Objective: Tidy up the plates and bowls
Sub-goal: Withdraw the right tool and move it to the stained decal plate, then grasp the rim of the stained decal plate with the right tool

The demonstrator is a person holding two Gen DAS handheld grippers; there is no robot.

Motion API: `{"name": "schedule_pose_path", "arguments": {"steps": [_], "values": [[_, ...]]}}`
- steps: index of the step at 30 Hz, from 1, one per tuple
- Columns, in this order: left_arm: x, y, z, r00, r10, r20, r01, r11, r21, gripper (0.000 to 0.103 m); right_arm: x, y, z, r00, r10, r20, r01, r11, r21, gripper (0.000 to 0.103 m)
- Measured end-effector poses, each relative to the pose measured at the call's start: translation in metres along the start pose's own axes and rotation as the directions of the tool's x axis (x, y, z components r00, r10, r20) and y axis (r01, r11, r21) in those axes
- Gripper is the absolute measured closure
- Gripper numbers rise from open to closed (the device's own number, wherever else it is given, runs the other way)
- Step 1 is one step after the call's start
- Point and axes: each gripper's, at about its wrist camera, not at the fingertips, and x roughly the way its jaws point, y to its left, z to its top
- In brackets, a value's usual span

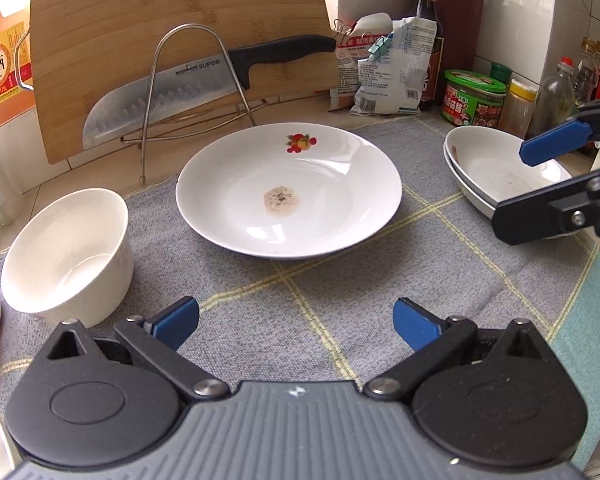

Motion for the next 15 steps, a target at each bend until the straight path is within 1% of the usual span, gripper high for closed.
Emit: {"name": "schedule_pose_path", "arguments": {"steps": [3, 8, 11, 15], "values": [[0.011, 0.005, -0.002, 1.000, -0.014, -0.018, 0.013, 1.000, -0.025, 0.001, 0.000, 0.007, 0.001, 1.000, -0.013, -0.014, 0.013, 1.000, 0.008, 0.000], [0.022, 0.006, 0.002, 1.000, -0.019, -0.024, 0.018, 0.999, -0.049, 0.001, 0.005, 0.009, 0.006, 0.999, -0.021, -0.040, 0.021, 1.000, 0.001, 0.000], [0.028, 0.004, 0.003, 0.999, -0.007, -0.033, 0.005, 0.998, -0.056, 0.001, 0.011, 0.005, 0.009, 0.999, -0.010, -0.053, 0.010, 1.000, -0.005, 0.000], [0.033, 0.001, 0.005, 1.000, 0.016, -0.024, -0.017, 0.999, -0.049, 0.001, 0.022, -0.003, 0.017, 0.998, 0.006, -0.064, -0.007, 1.000, -0.019, 0.000]]}}
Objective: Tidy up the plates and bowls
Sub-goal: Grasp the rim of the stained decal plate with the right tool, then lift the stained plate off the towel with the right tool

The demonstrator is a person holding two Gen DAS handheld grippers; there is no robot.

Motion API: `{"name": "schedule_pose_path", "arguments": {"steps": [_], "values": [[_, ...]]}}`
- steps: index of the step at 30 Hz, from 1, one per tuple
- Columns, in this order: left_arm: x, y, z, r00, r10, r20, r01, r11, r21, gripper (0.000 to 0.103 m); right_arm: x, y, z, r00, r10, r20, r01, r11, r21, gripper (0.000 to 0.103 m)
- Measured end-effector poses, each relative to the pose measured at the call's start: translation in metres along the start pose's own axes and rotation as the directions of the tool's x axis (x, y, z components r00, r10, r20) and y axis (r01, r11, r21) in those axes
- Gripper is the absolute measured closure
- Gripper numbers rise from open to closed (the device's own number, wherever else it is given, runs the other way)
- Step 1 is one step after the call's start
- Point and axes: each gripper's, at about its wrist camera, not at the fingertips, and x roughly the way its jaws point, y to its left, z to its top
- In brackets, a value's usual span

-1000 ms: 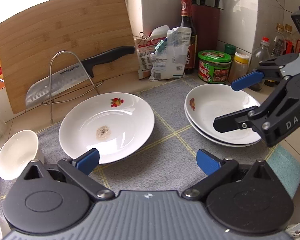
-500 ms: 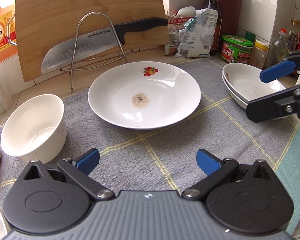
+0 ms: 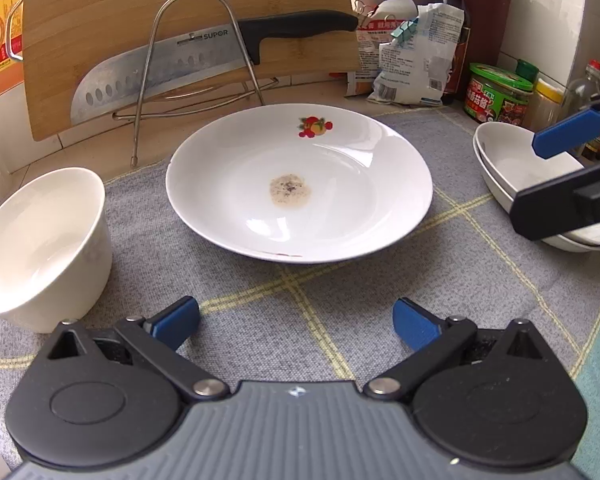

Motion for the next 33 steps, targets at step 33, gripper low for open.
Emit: {"name": "schedule_pose_path", "arguments": {"steps": [33], "values": [[0.021, -0.003, 0.019, 0.998, 0.055, 0.020, -0.054, 0.998, -0.033, 0.000, 0.156, -0.053, 0.107, 0.912, 0.335, -0.238, -0.342, 0.940, 0.011, 0.000]]}}
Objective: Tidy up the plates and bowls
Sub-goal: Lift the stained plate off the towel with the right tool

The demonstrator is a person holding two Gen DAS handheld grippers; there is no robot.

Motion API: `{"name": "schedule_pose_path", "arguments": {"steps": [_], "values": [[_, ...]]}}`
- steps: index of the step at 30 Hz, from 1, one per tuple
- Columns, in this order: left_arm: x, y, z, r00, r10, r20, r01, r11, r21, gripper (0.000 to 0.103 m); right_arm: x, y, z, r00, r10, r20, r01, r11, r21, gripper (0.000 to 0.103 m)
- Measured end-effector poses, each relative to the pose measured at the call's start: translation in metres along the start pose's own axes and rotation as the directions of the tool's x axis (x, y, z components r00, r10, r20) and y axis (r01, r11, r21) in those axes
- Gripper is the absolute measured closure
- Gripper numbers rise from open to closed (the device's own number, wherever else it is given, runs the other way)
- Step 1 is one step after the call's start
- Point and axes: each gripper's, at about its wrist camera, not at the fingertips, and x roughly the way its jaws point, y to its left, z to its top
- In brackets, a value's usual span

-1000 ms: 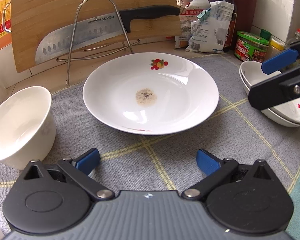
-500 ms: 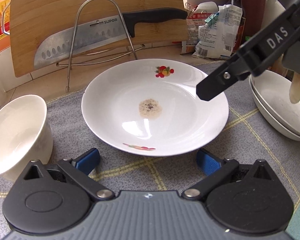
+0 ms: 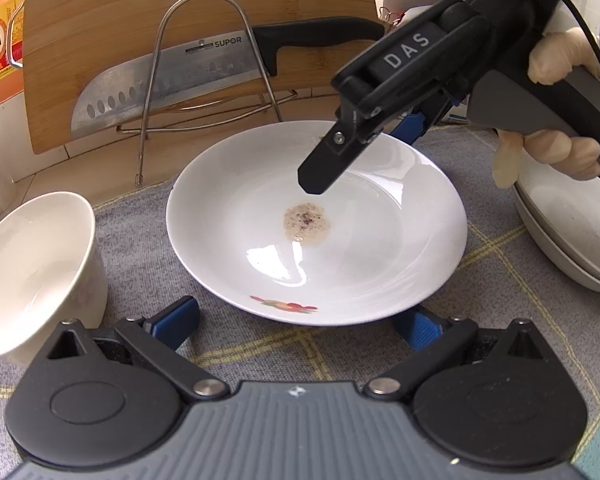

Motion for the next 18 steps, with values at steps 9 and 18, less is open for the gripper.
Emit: {"name": "schedule_pose_path", "arguments": {"steps": [9, 18], "values": [[-0.005, 0.001, -0.005, 0.999, -0.023, 0.023, 0.022, 0.999, 0.027, 0.000, 0.010, -0.012, 0.021, 0.992, 0.123, -0.015, -0.123, 0.992, 0.022, 0.000], [-0.006, 0.003, -0.007, 0.998, -0.049, 0.044, 0.047, 0.997, 0.058, 0.000, 0.013, -0.016, 0.032, 0.983, 0.179, -0.029, -0.179, 0.984, 0.006, 0.000]]}}
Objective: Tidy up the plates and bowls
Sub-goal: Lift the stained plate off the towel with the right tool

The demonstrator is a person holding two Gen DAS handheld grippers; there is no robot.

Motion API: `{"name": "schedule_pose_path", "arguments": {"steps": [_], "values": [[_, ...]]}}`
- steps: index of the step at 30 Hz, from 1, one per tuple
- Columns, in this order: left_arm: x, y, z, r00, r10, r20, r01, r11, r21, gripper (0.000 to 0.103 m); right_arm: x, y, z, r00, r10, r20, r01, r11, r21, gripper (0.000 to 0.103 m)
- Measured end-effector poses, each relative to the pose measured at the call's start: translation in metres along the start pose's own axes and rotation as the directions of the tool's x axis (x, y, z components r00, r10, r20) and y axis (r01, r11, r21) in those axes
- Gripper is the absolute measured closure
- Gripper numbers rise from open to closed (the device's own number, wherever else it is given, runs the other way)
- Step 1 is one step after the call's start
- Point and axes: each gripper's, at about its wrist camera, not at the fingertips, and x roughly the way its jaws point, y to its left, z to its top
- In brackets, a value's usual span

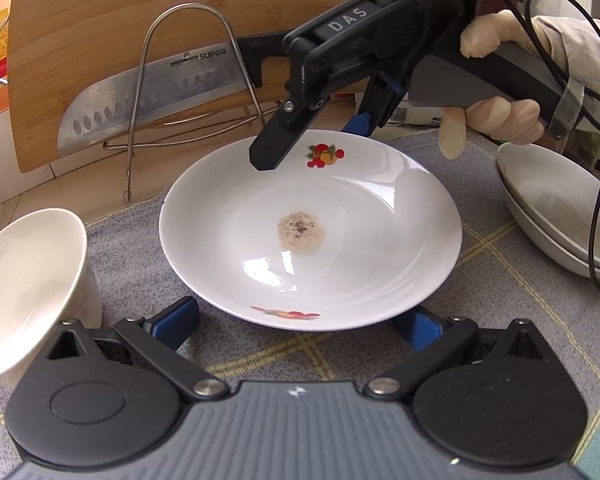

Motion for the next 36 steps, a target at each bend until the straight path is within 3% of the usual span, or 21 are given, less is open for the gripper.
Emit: {"name": "schedule_pose_path", "arguments": {"steps": [17, 36], "values": [[-0.010, -0.010, -0.005, 0.999, 0.000, 0.043, -0.002, 0.998, 0.060, 0.001, -0.003, -0.005, 0.004, 0.999, 0.029, -0.013, -0.029, 1.000, -0.012, 0.000], [-0.017, -0.012, -0.002, 1.000, -0.008, 0.019, 0.006, 0.997, 0.073, 0.001, -0.004, 0.007, -0.004, 0.999, -0.004, -0.033, 0.004, 1.000, -0.019, 0.000]]}}
